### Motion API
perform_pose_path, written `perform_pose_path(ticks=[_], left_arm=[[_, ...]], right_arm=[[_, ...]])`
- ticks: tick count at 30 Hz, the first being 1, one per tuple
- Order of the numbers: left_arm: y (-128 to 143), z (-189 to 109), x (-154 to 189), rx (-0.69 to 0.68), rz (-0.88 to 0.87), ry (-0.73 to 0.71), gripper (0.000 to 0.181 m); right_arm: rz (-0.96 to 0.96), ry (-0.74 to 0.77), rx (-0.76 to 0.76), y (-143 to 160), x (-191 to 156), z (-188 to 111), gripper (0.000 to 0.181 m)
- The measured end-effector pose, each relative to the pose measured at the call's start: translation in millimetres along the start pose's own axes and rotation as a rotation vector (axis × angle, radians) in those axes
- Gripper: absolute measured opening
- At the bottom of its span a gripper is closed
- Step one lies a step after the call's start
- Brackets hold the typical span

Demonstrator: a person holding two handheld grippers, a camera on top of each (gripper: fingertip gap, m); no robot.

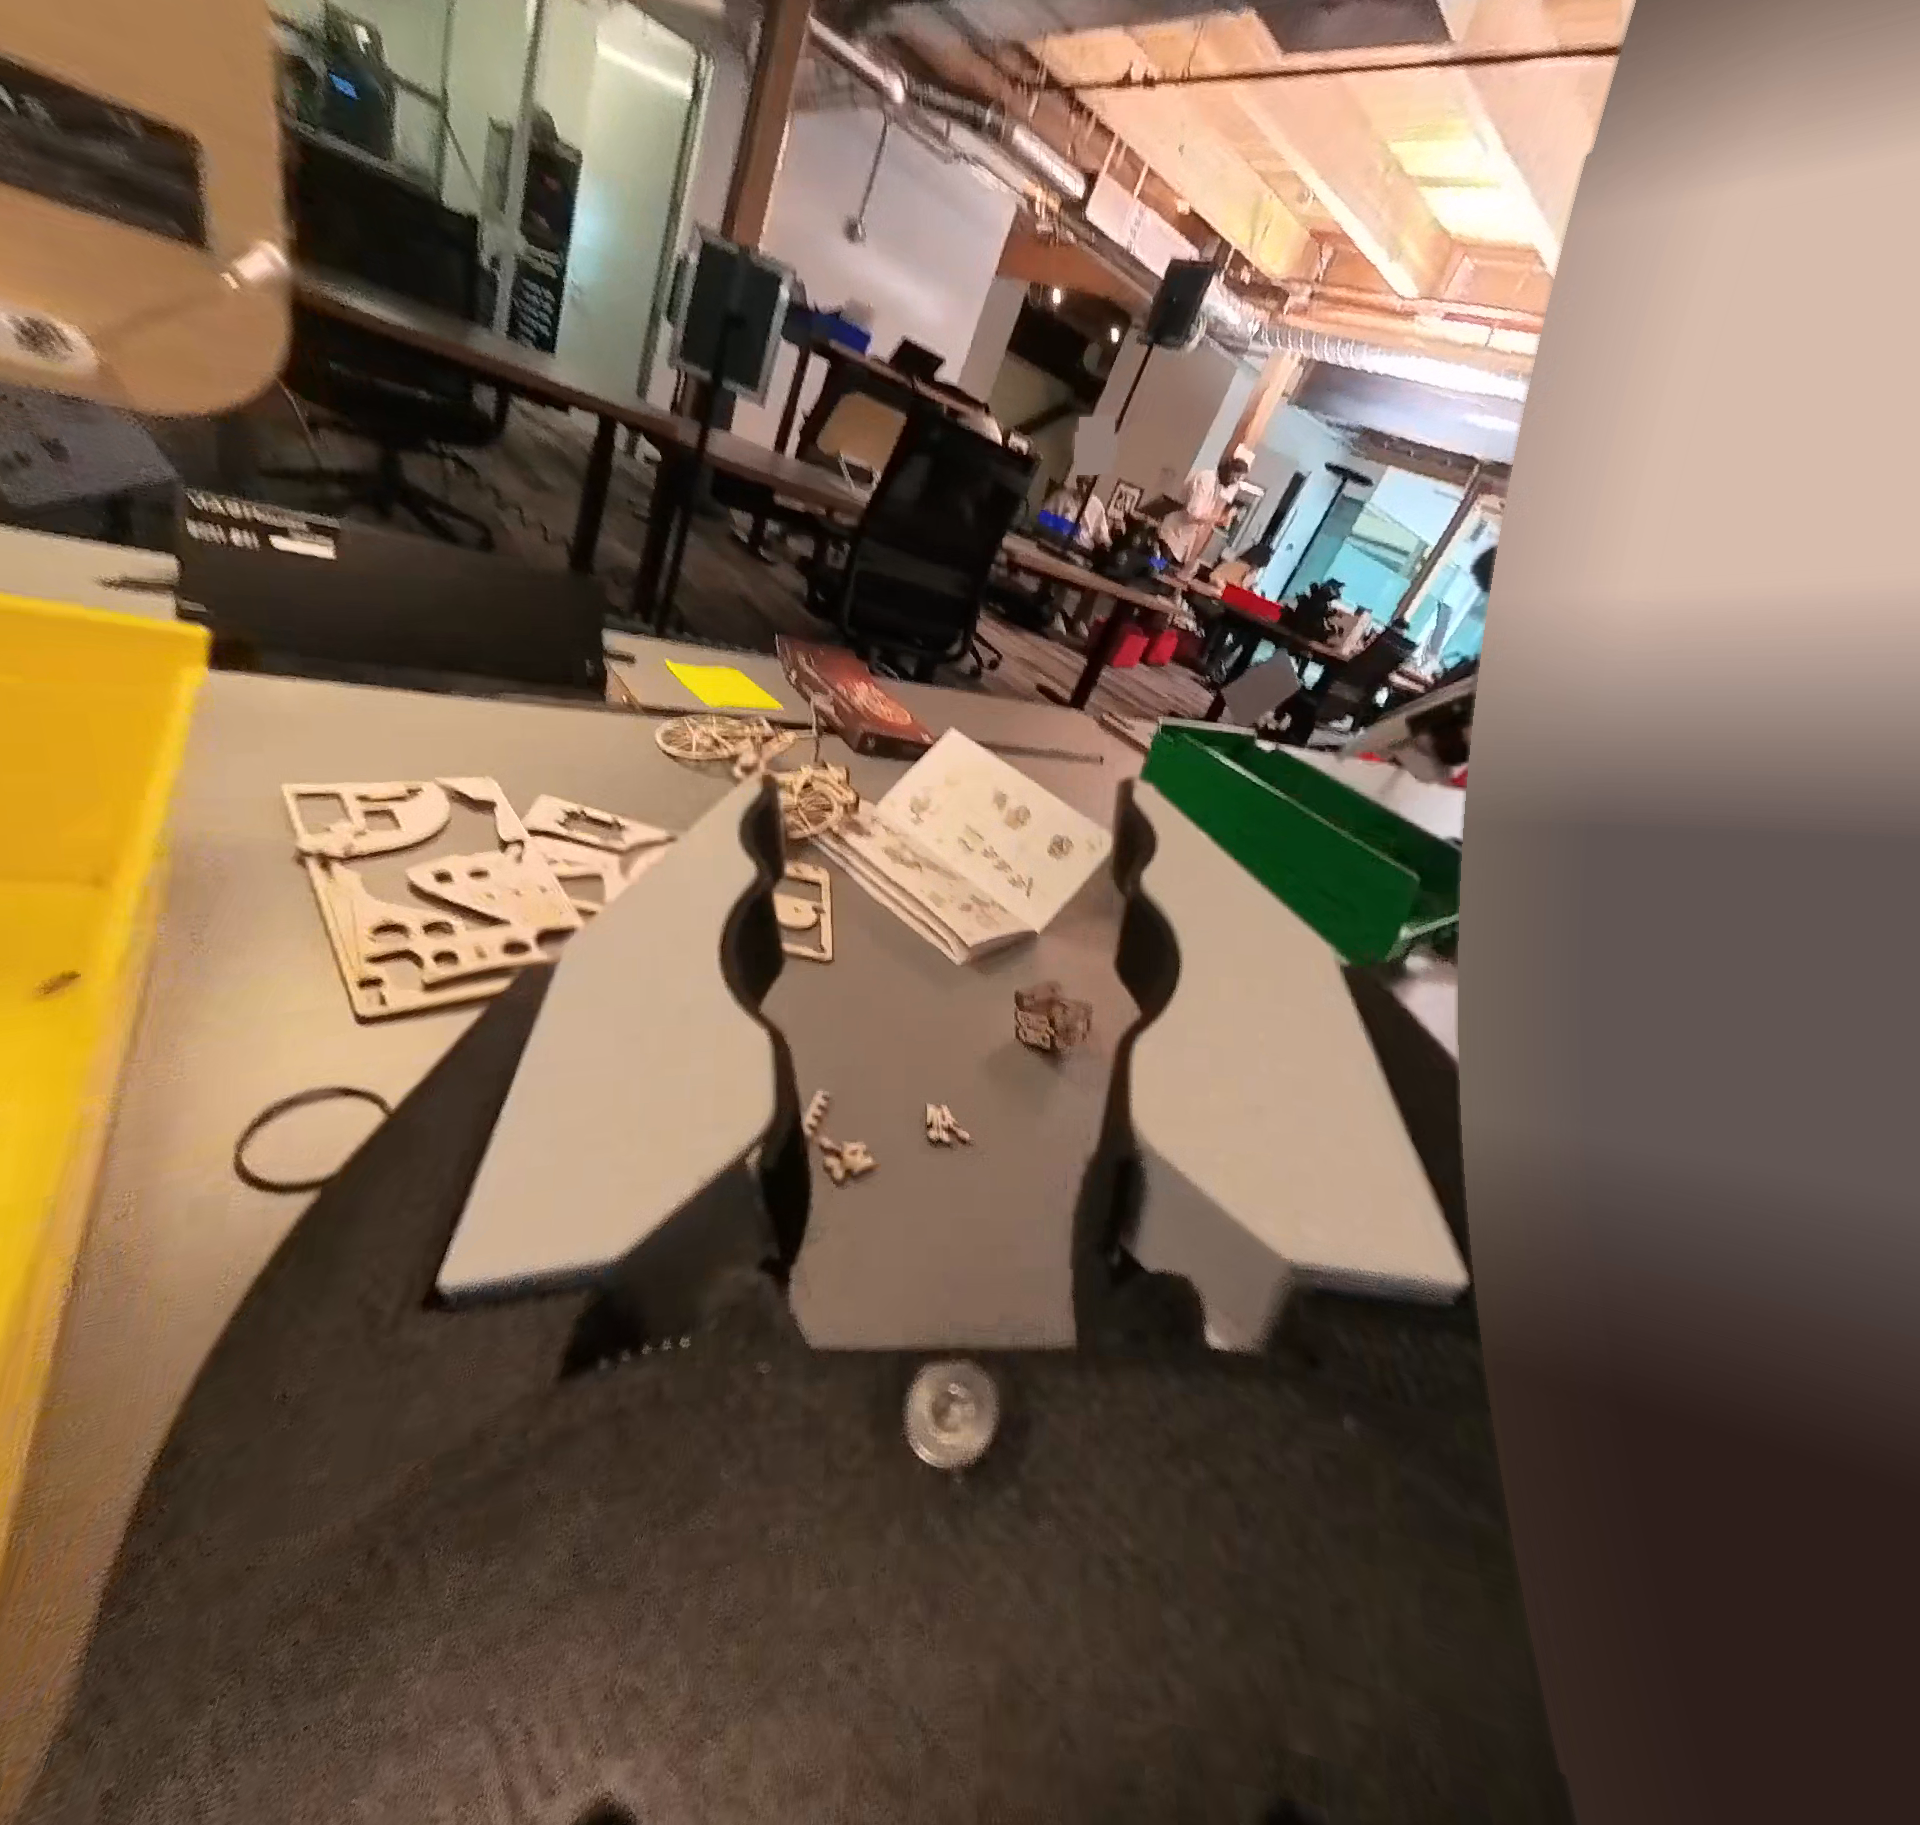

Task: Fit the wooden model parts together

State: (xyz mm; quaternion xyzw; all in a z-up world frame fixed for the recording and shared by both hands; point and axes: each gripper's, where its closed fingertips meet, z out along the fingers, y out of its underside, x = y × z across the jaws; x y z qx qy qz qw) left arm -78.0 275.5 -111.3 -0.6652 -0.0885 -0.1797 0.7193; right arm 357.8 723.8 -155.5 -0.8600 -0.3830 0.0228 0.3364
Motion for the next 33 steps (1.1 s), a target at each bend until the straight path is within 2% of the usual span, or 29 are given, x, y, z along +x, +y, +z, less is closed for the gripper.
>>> perform_pose_path(ticks=[2, 4, 7, 10, 12, 14, 17, 20, 22, 23, 25, 29, 30, 32, 33], left_arm=[[12, 2, 2, -0.045, 0.005, -0.012, 0.065], [20, -2, 2, -0.063, 0.029, -0.044, 0.065], [29, -11, -4, -0.064, 0.047, -0.098, 0.065], [37, -20, -10, -0.066, 0.030, -0.128, 0.065], [44, -28, -15, -0.085, 0.026, -0.154, 0.065], [51, -36, -19, -0.113, 0.050, -0.195, 0.065], [50, -50, -18, -0.108, 0.102, -0.232, 0.065], [46, -67, -20, -0.082, 0.125, -0.257, 0.064], [45, -78, -24, -0.075, 0.122, -0.270, 0.064], [44, -83, -26, -0.074, 0.116, -0.273, 0.064], [44, -94, -30, -0.074, 0.111, -0.279, 0.064], [45, -110, -44, -0.063, 0.104, -0.296, 0.062], [46, -113, -48, -0.059, 0.096, -0.293, 0.062], [46, -116, -54, -0.046, 0.076, -0.278, 0.062], [45, -117, -56, -0.037, 0.066, -0.267, 0.062]], right_arm=[[-0.053, 0.075, 0.058, -16, -12, -2, 0.056], [-0.140, 0.046, 0.216, -48, -52, -13, 0.056], [-0.282, -0.288, 0.380, -85, -169, -19, 0.057], [-0.444, -0.684, 0.369, -88, -297, -13, 0.057], [-0.552, -0.881, 0.332, -82, -370, -6, 0.055], [-0.651, -0.969, 0.268, -78, -426, 10, 0.050], [-0.790, -0.977, 0.153, -77, -487, 46, 0.051], [-0.859, -0.879, 0.013, -84, -515, 91, 0.052], [-0.880, -0.763, -0.080, -88, -514, 119, 0.052], [-0.866, -0.738, -0.094, -92, -514, 124, 0.046], [-0.806, -0.718, -0.142, -95, -510, 121, 0.046], [-0.703, -0.666, -0.311, -67, -495, 108, 0.044], [-0.679, -0.724, -0.354, -56, -500, 96, 0.039], [-0.615, -0.956, -0.463, -35, -522, 59, 0.040], [-0.602, -1.005, -0.439, -41, -531, 52, 0.041]])
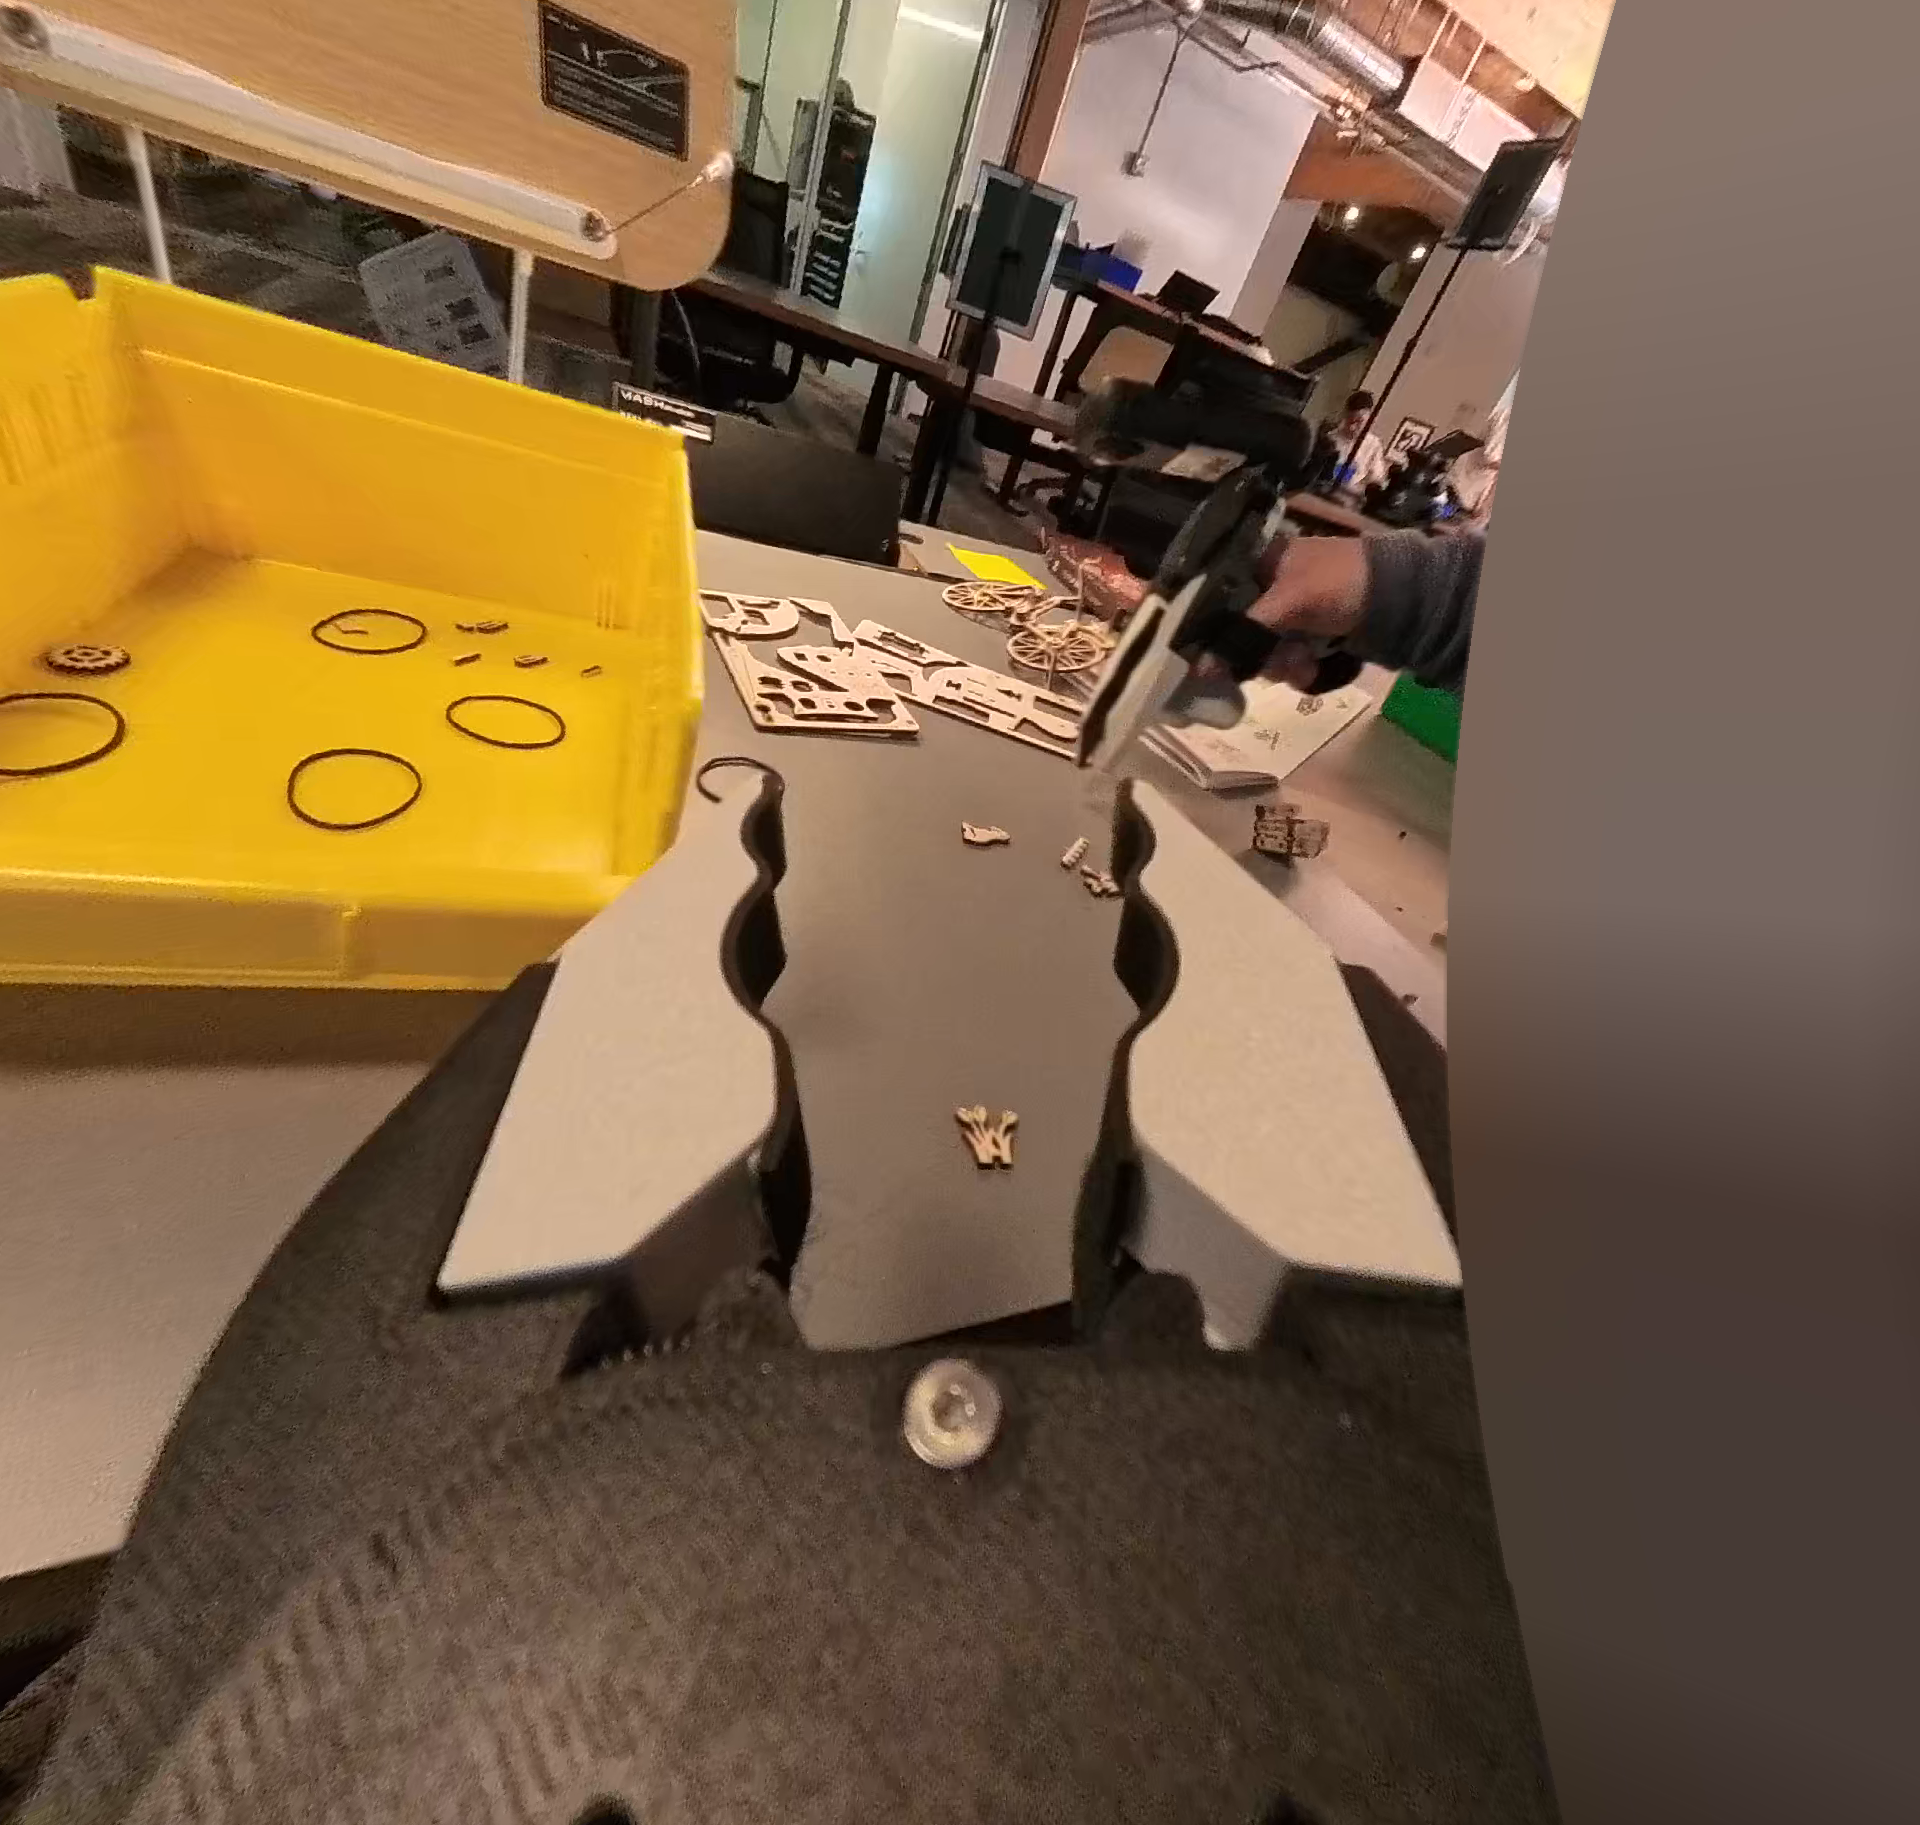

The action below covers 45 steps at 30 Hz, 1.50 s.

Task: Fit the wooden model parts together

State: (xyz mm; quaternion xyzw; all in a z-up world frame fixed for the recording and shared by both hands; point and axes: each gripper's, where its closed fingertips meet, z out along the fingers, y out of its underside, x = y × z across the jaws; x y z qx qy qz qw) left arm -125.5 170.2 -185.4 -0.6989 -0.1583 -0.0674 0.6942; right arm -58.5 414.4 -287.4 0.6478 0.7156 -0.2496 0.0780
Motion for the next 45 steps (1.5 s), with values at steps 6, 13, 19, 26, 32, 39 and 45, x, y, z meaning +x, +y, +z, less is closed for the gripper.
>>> perform_pose_path(ticks=[6, 13, 19, 26, 32, 39, 45], left_arm=[[2, 1, -7, 0.022, -0.052, 0.053, 0.061], [-4, -18, -14, 0.081, -0.047, 0.009, 0.060], [-1, -28, -29, 0.054, -0.072, -0.034, 0.060], [11, -46, -34, -0.006, -0.085, -0.098, 0.060], [14, -67, -33, -0.022, -0.108, -0.135, 0.060], [17, -70, -27, -0.027, -0.138, -0.104, 0.060], [15, -61, -11, -0.025, -0.120, -0.054, 0.060]], right_arm=[[-0.421, 0.233, 0.366, -149, 34, -21, 0.041], [-0.518, 0.156, 0.313, -202, 83, 22, 0.048], [-0.579, 0.115, 0.288, -203, 92, 36, 0.036], [-0.609, 0.126, 0.308, -207, 89, 34, 0.021], [-0.745, 0.002, 0.394, -168, 0, 15, 0.022], [-0.841, -0.007, 0.222, -88, -60, 59, 0.053], [-0.660, 0.254, 0.150, -98, 10, 36, 0.030]])
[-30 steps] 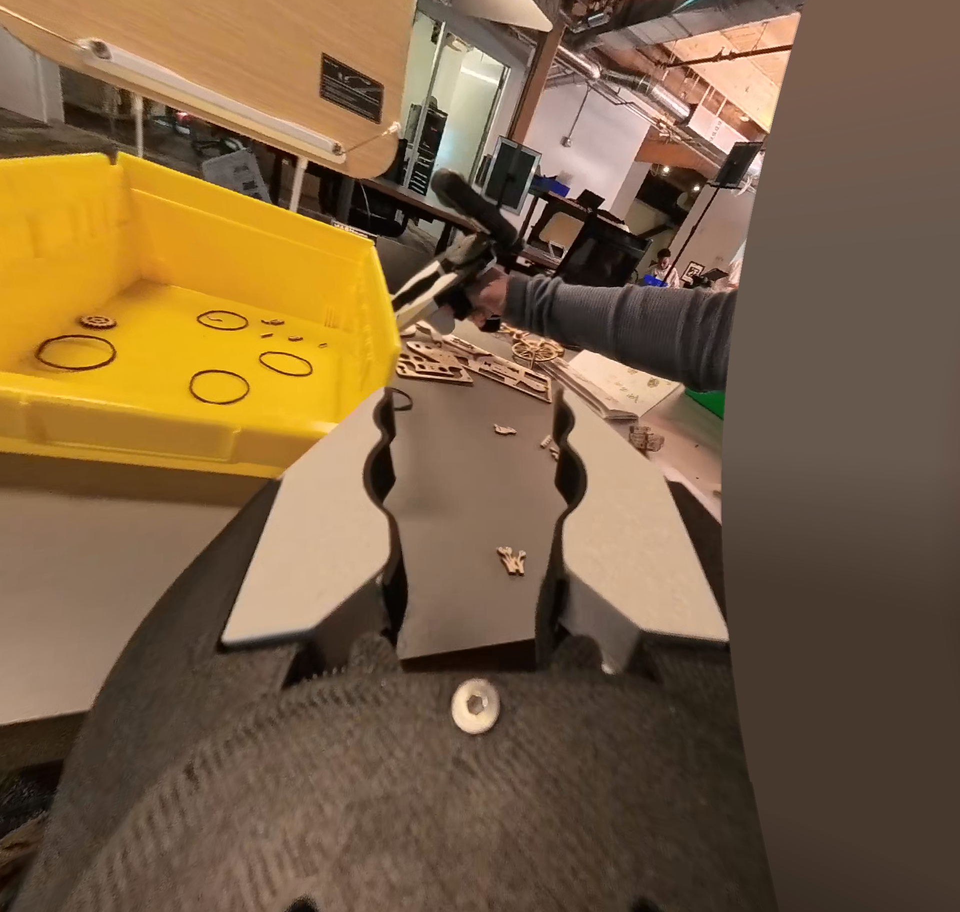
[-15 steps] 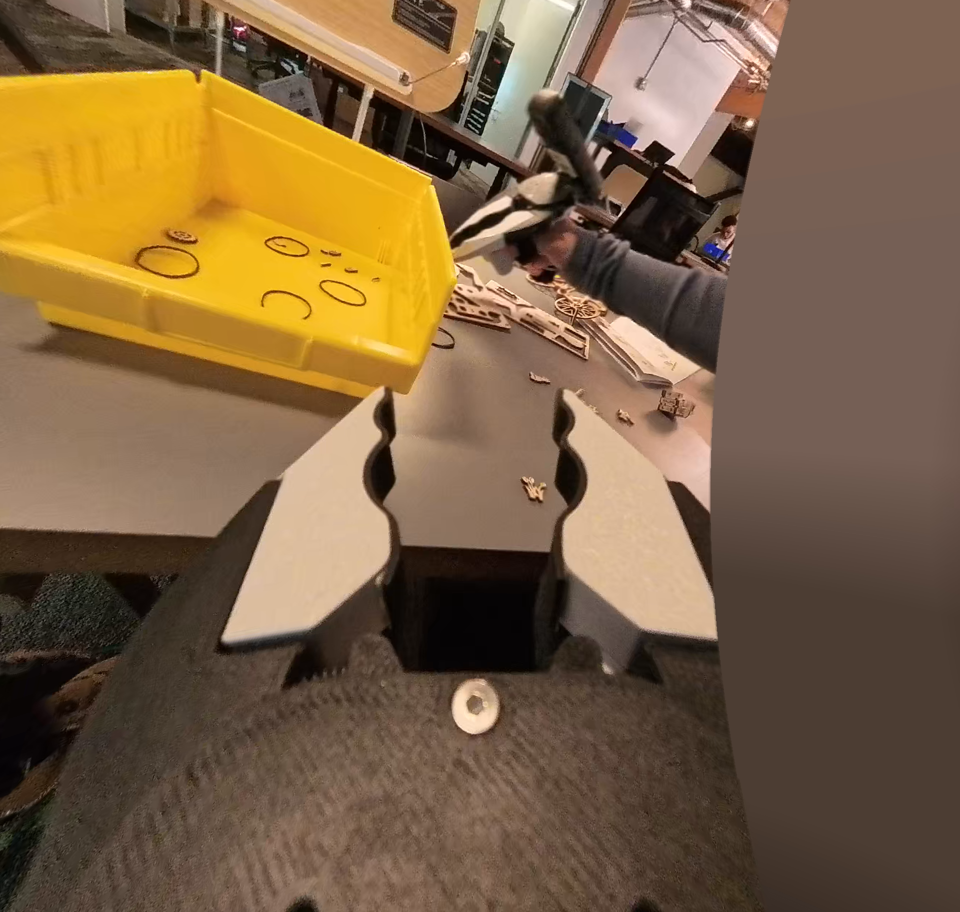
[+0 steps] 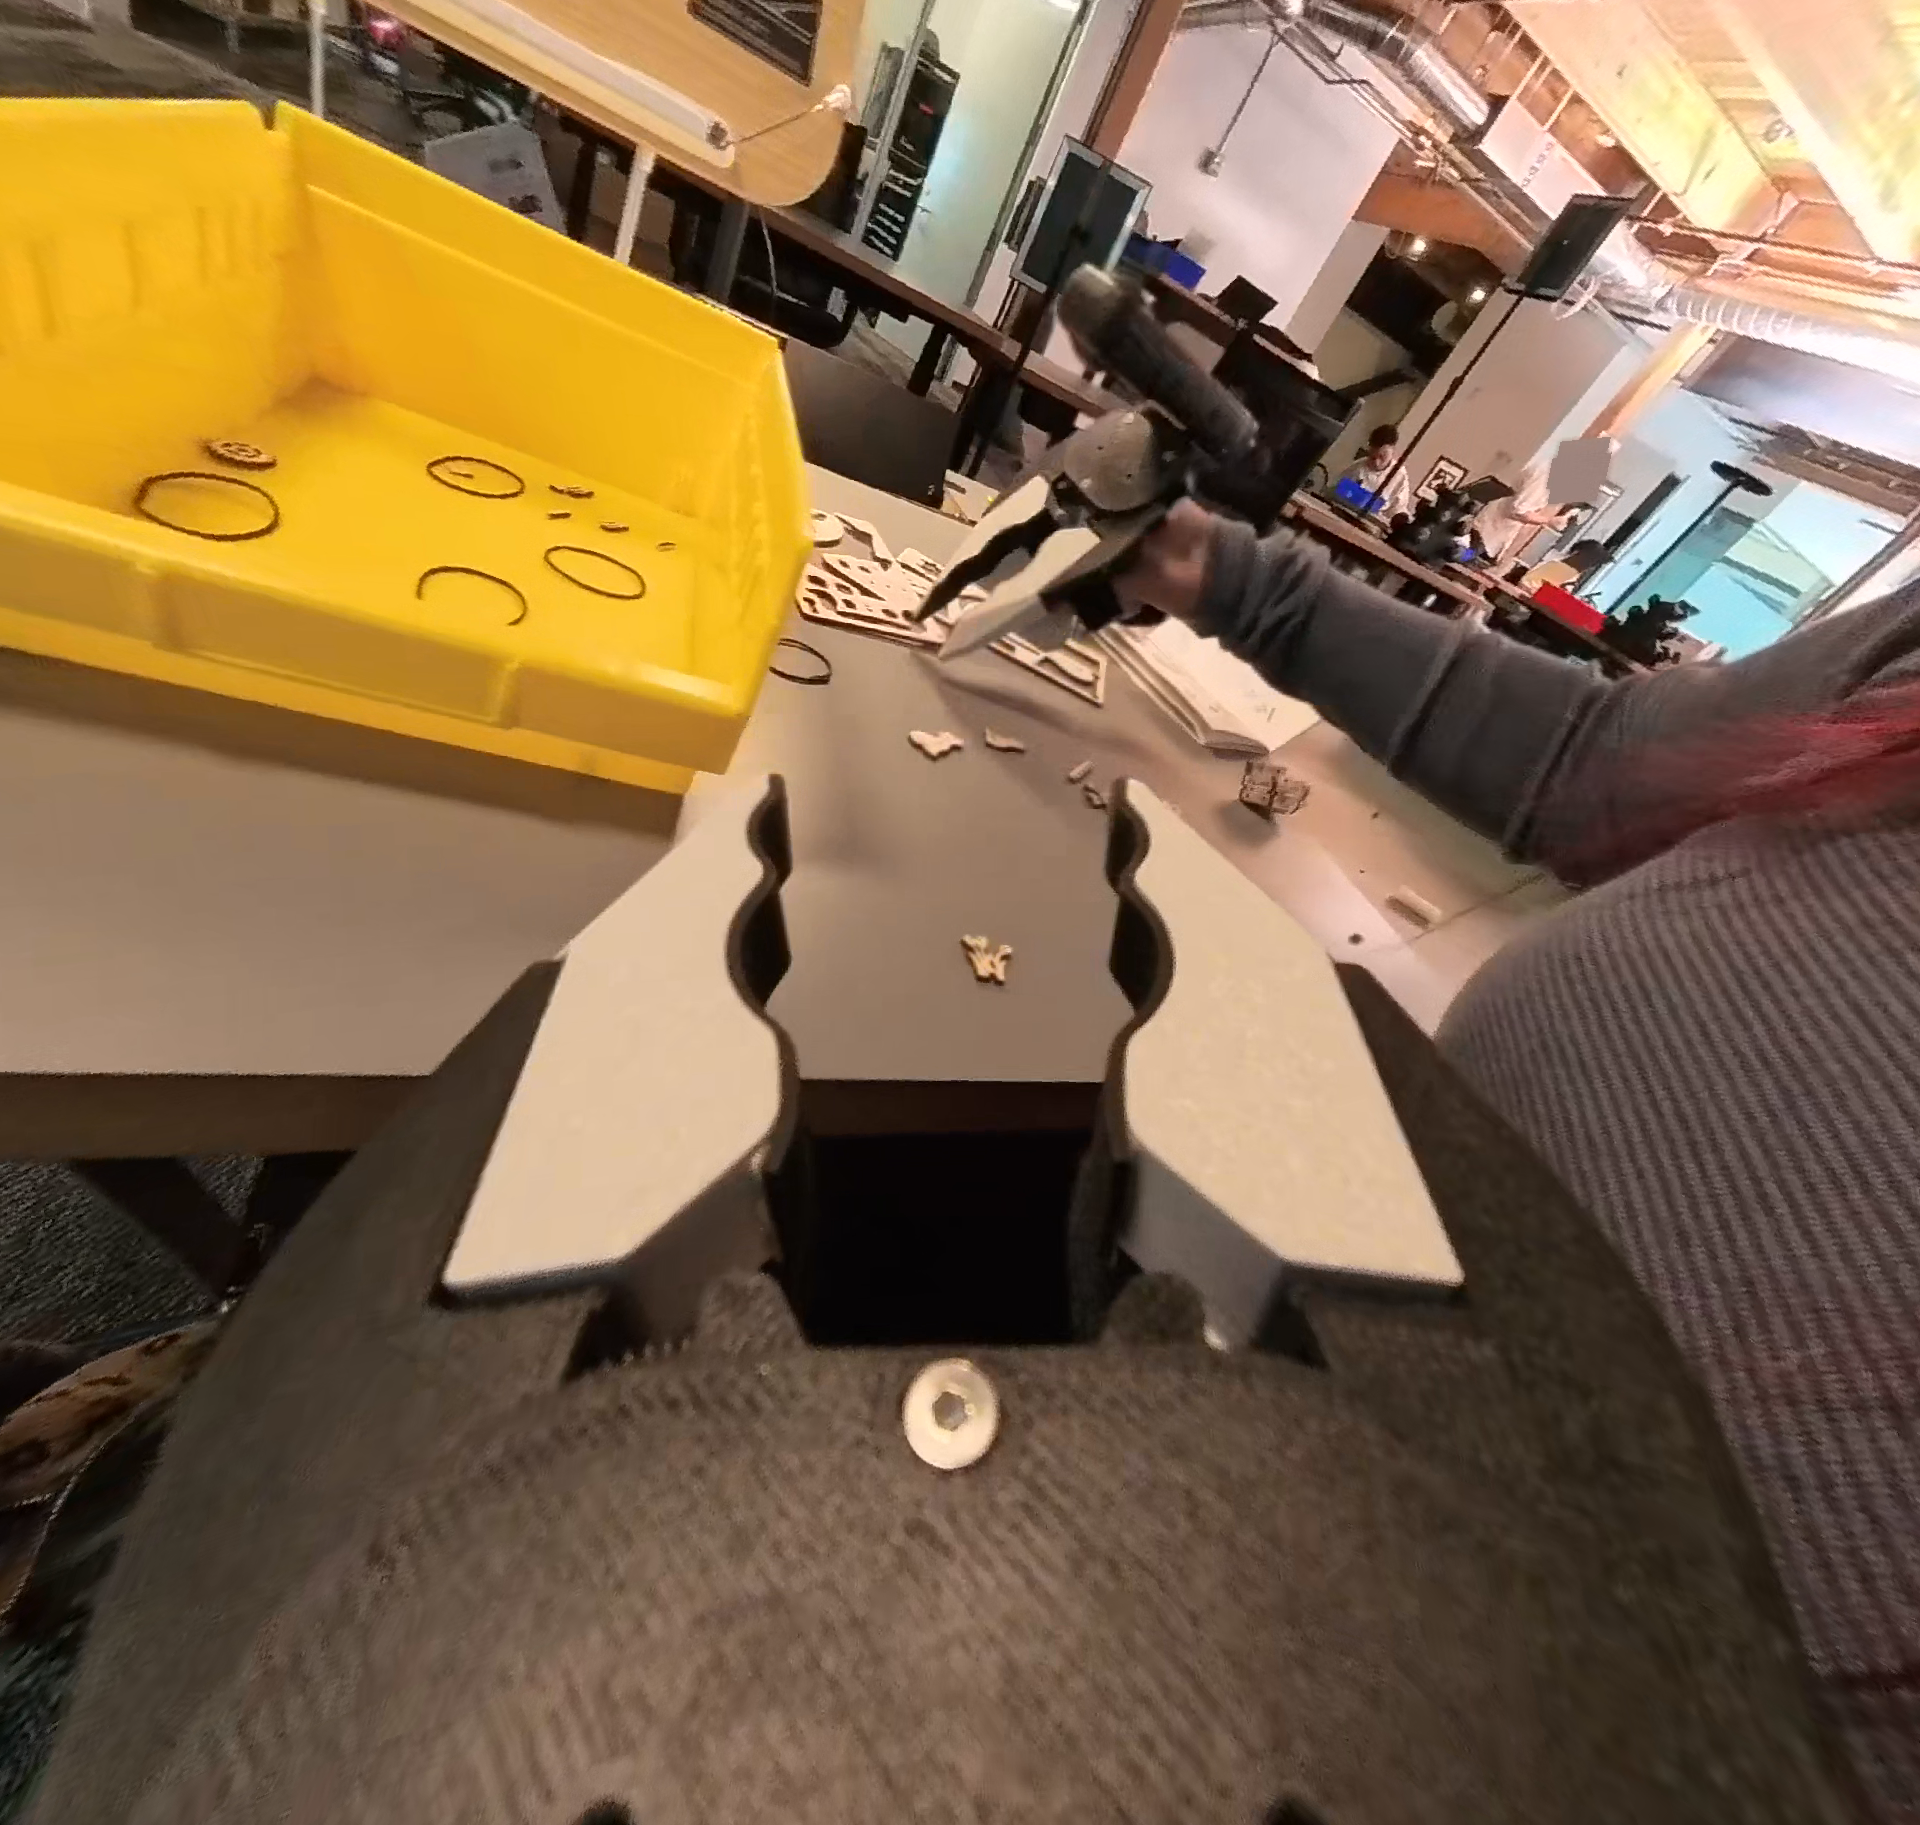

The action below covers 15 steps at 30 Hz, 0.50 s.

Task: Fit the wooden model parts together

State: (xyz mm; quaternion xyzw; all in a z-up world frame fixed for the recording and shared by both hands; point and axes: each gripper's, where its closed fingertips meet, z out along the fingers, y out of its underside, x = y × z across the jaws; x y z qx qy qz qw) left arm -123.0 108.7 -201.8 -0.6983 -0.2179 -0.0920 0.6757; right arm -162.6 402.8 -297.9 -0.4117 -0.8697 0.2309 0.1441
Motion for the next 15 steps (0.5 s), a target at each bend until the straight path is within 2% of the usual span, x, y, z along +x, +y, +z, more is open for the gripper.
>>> perform_pose_path(ticks=[3, 8, 11, 15], left_arm=[[1, 2, 7, 0.002, 0.004, 0.006, 0.060], [3, 3, 13, -0.010, 0.010, 0.005, 0.060], [4, 6, 17, -0.009, 0.012, 0.012, 0.060], [5, 17, 25, -0.013, 0.003, 0.058, 0.060]], right_arm=[[0.032, -0.003, -0.102, 14, 12, 2, 0.029], [-0.013, -0.023, -0.175, 12, 11, 7, 0.023], [0.027, -0.052, -0.242, 10, 6, 9, 0.009], [-0.015, 0.026, -0.303, 7, 9, 11, 0.006]])
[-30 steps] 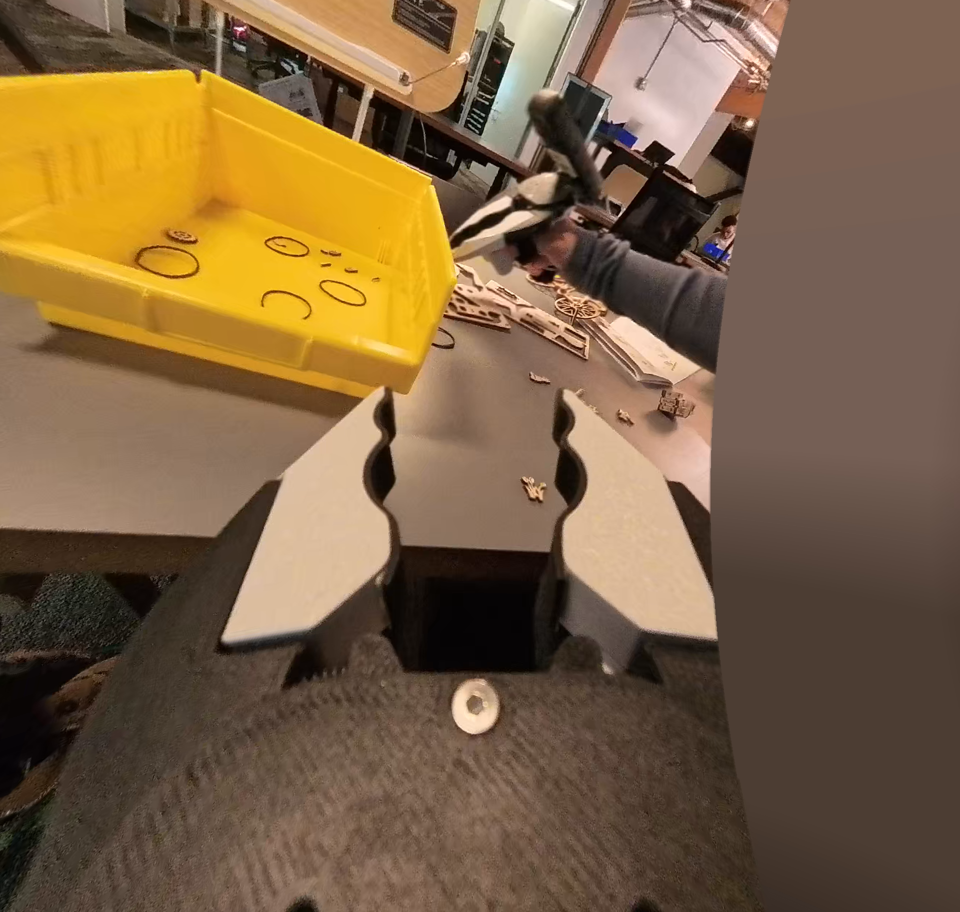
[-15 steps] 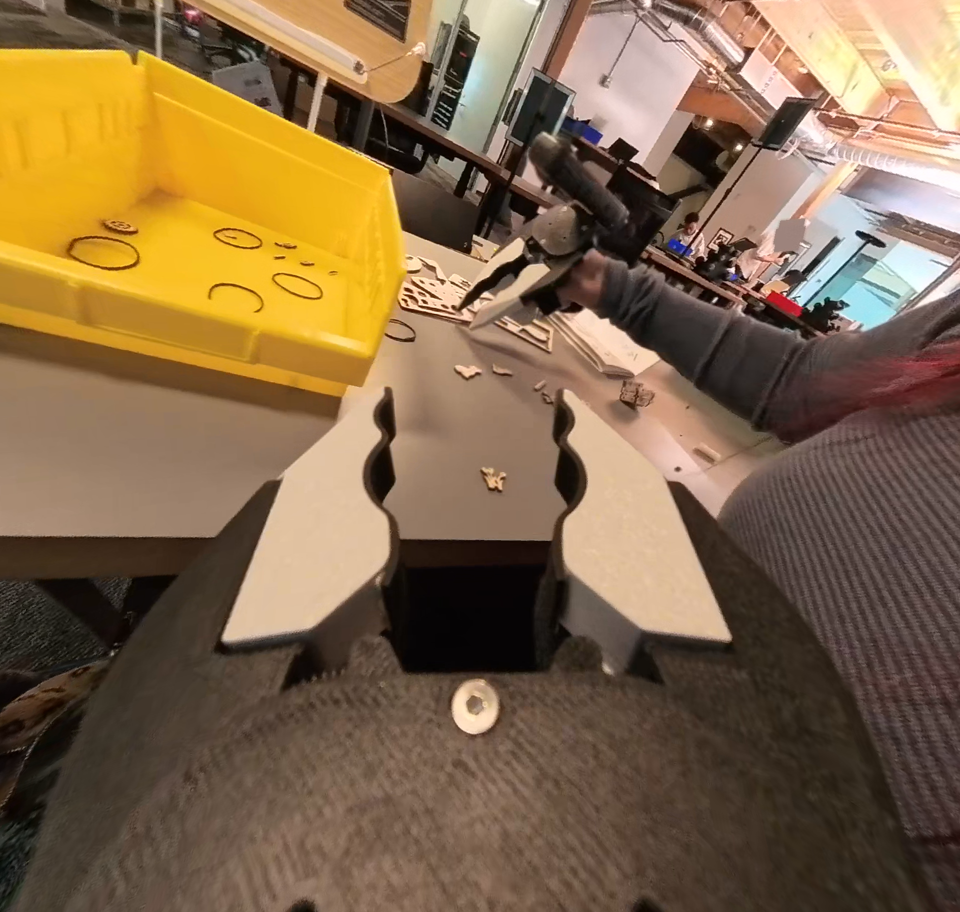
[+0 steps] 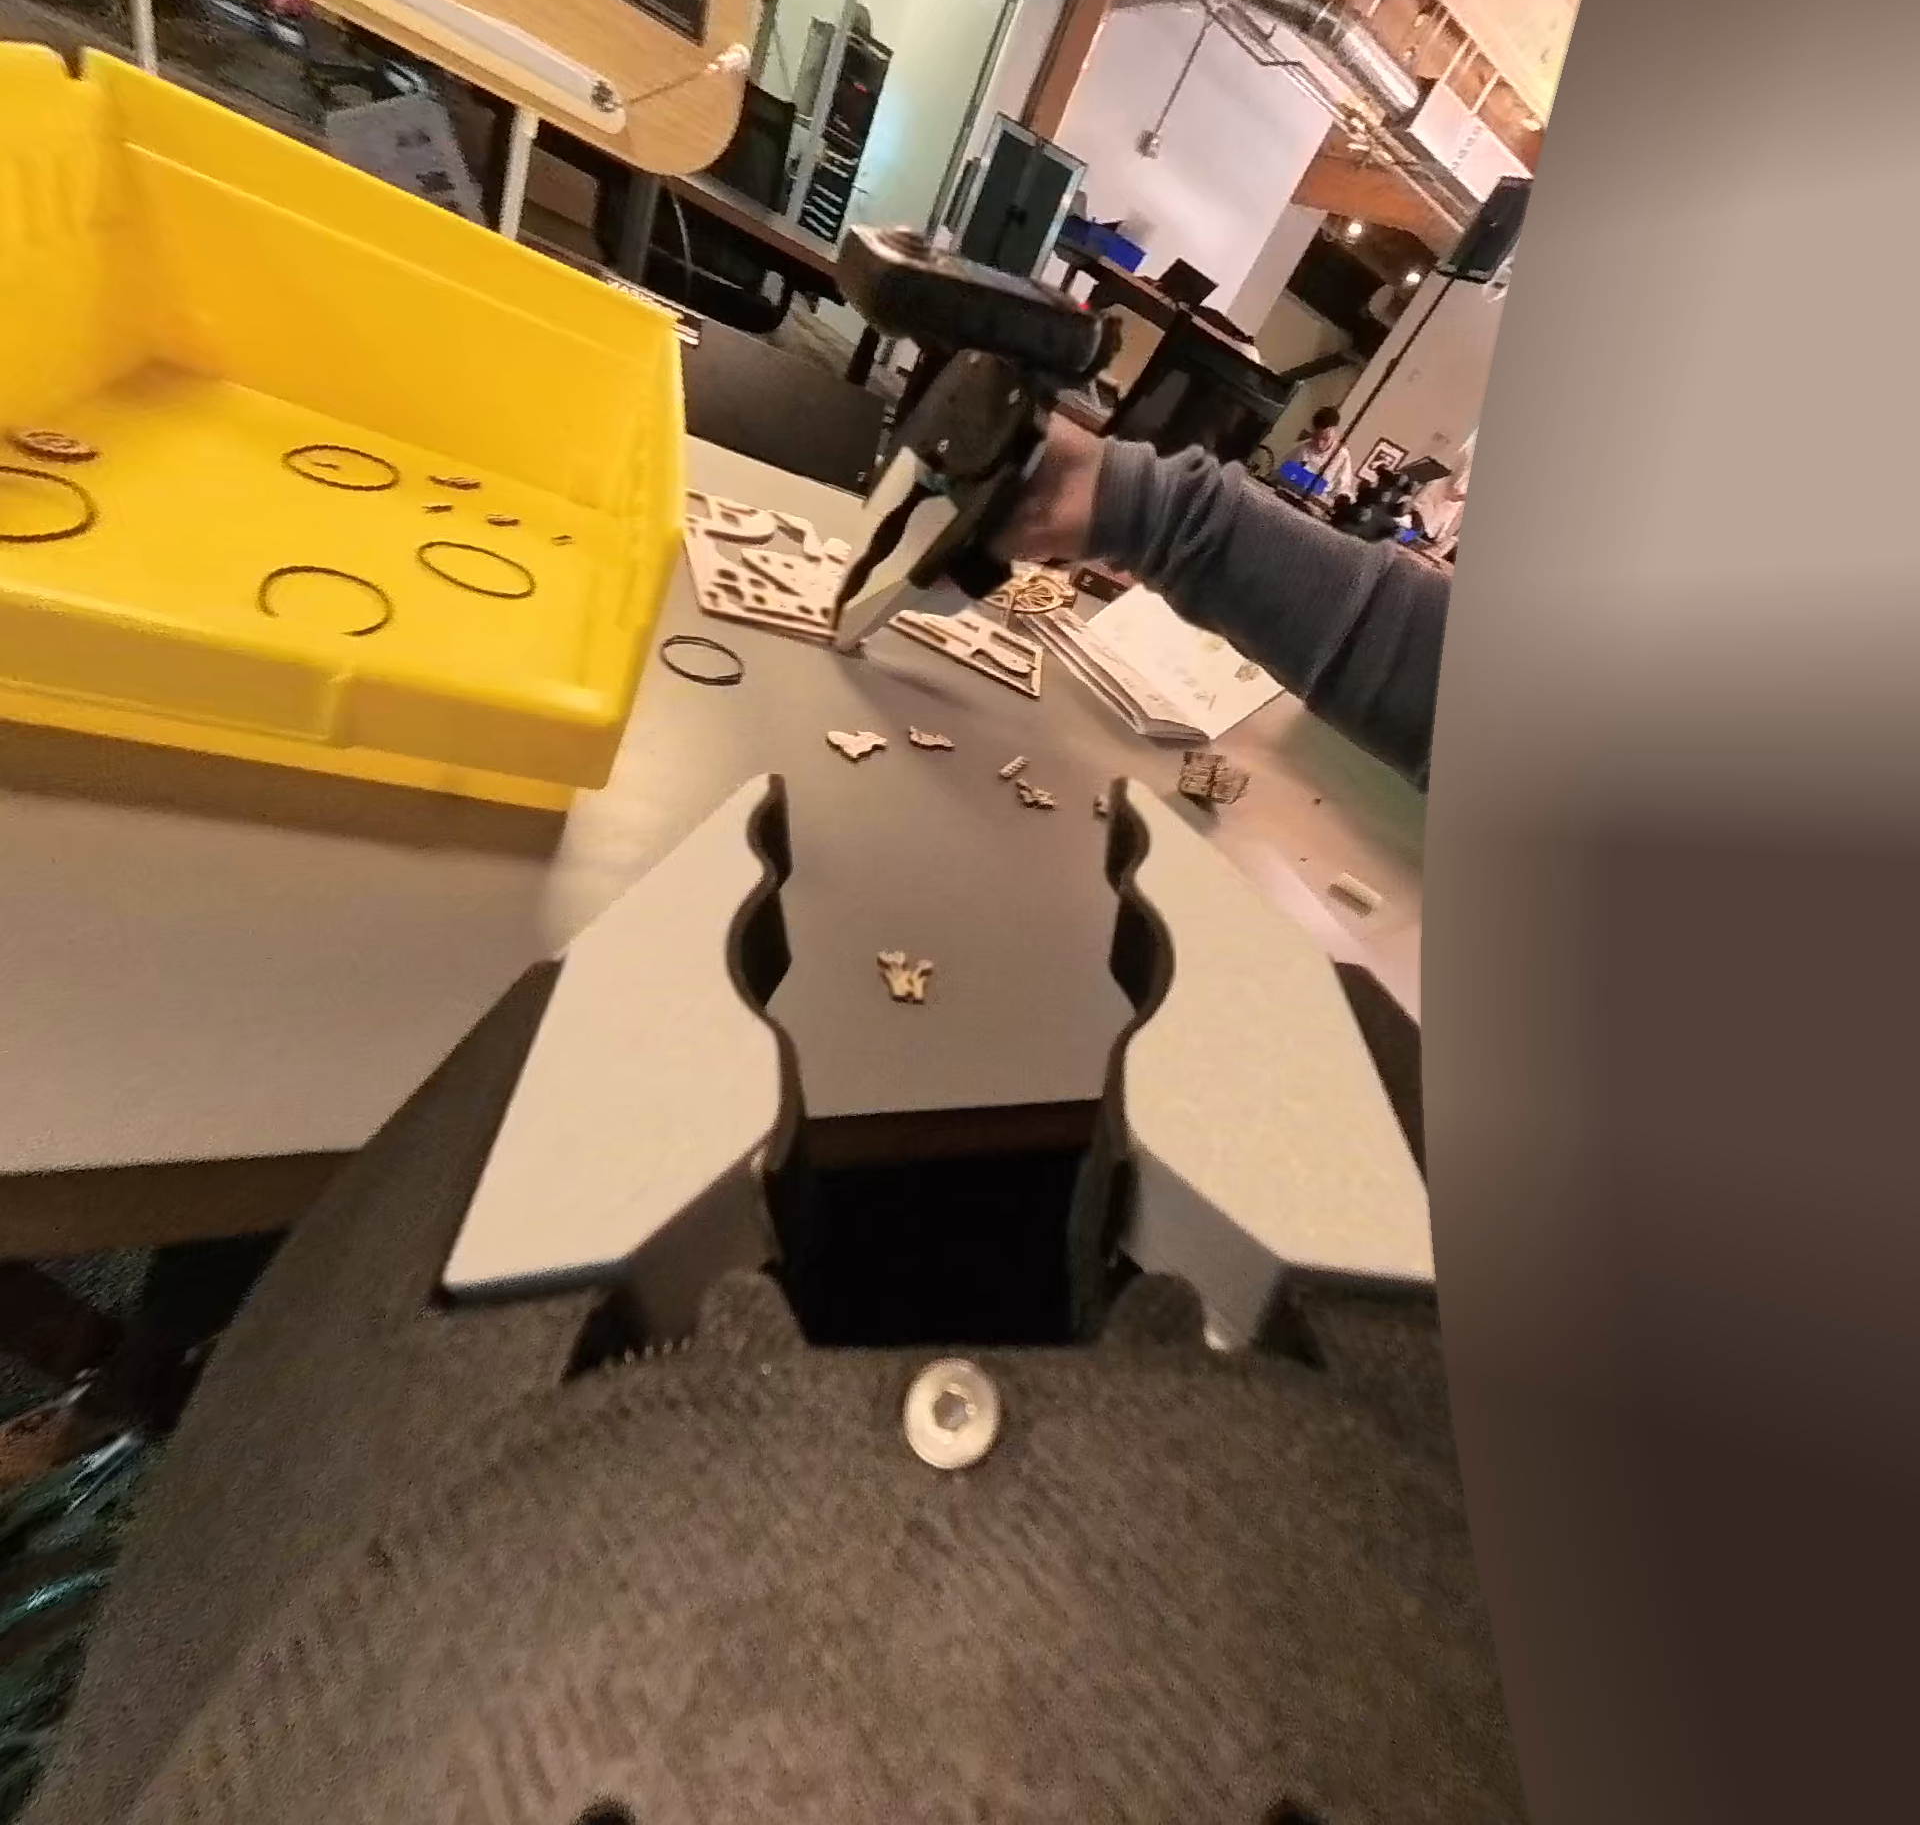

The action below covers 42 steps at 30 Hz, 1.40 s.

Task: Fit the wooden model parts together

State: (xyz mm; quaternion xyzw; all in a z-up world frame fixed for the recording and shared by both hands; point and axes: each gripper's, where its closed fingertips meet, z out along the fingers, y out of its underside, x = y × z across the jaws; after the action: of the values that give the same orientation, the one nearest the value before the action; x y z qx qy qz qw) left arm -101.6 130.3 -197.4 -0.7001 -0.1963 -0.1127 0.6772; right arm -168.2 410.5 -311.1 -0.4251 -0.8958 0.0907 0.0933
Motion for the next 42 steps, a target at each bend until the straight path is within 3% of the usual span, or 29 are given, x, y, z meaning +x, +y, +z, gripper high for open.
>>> perform_pose_path(ticks=[8, 12, 18, 24, 30, 33, 35, 36, 39, 42], left_arm=[[0, 35, 18, -0.048, 0.050, 0.092, 0.059], [-3, 66, 32, -0.065, 0.082, 0.150, 0.056], [-7, 120, 50, -0.055, -0.017, 0.201, 0.051], [-5, 138, 63, -0.076, 0.015, 0.212, 0.049], [0, 131, 65, -0.088, 0.019, 0.174, 0.047], [4, 126, 64, -0.093, 0.014, 0.148, 0.047], [3, 120, 63, -0.094, 0.019, 0.132, 0.048], [2, 115, 62, -0.094, 0.031, 0.122, 0.049], [-3, 93, 54, -0.073, 0.094, 0.059, 0.051], [-4, 67, 37, -0.054, 0.135, -0.022, 0.051]], right_arm=[[-0.147, 0.348, 0.230, -23, -34, -28, 0.003], [-0.178, 0.490, 0.363, -19, -52, -58, 0.003], [-0.255, 0.692, 0.441, -2, -60, -97, 0.000], [-0.232, 0.694, 0.431, 17, -47, -92, 0.000], [-0.351, 0.774, 0.383, 6, -7, -82, 0.000], [-0.323, 0.674, 0.344, 1, 13, -50, 0.002], [-0.185, 0.495, 0.362, 3, 16, -33, 0.024], [-0.117, 0.415, 0.393, 4, 15, -35, 0.034], [-0.028, 0.170, 0.476, 11, -11, -58, 0.041], [-0.005, -0.051, 0.381, 42, -53, -67, 0.044]])
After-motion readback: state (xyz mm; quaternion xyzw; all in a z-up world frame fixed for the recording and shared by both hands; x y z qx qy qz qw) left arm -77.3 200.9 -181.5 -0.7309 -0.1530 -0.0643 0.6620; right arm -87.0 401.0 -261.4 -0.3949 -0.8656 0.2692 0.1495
